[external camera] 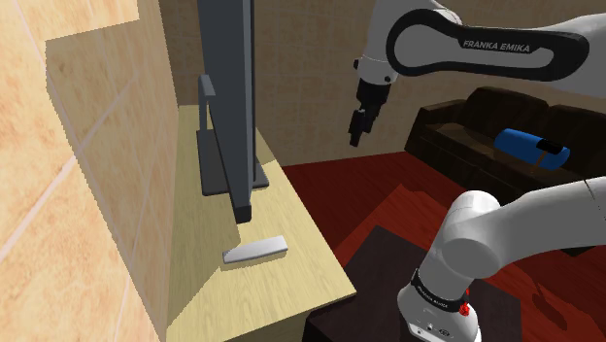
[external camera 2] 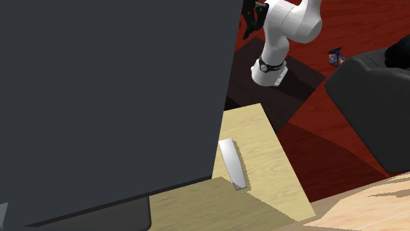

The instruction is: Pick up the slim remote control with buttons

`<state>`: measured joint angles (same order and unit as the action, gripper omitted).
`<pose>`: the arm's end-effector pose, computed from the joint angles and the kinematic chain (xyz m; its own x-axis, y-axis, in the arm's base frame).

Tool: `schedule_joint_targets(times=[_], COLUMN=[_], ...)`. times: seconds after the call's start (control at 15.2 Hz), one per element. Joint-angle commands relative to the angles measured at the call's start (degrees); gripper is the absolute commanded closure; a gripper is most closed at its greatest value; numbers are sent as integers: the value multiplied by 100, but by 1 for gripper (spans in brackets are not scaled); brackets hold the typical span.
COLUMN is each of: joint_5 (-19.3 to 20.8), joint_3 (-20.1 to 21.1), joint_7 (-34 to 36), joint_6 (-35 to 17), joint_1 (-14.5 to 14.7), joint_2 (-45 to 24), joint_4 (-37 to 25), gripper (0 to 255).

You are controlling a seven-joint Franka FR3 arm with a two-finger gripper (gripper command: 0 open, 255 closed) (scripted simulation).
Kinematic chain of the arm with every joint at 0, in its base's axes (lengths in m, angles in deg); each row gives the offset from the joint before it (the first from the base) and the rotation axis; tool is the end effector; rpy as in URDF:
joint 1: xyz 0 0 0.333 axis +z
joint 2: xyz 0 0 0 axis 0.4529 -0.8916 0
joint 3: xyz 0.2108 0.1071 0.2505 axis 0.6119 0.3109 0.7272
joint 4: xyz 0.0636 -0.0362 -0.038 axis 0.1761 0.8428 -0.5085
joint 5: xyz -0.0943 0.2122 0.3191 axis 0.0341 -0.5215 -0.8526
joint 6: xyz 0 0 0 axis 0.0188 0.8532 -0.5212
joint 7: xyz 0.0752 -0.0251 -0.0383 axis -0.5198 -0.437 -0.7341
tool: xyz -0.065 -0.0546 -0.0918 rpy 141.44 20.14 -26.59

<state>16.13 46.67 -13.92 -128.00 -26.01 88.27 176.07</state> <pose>0.2987 -0.0175 0.5948 0.9942 0.0895 0.0603 0.0822 -0.9901 0.1141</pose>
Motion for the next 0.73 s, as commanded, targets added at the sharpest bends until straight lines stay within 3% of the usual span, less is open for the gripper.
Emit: schedule_joint_targets(times=[0.0, 0.66], joint_5=[0, -84], joint_3=[0, -103], joint_7=[0, -879], joint_6=[0, -1798], joint_1=[0, 556], joint_2=[0, -1428], joint_4=[0, 460], gripper=[0, 0])
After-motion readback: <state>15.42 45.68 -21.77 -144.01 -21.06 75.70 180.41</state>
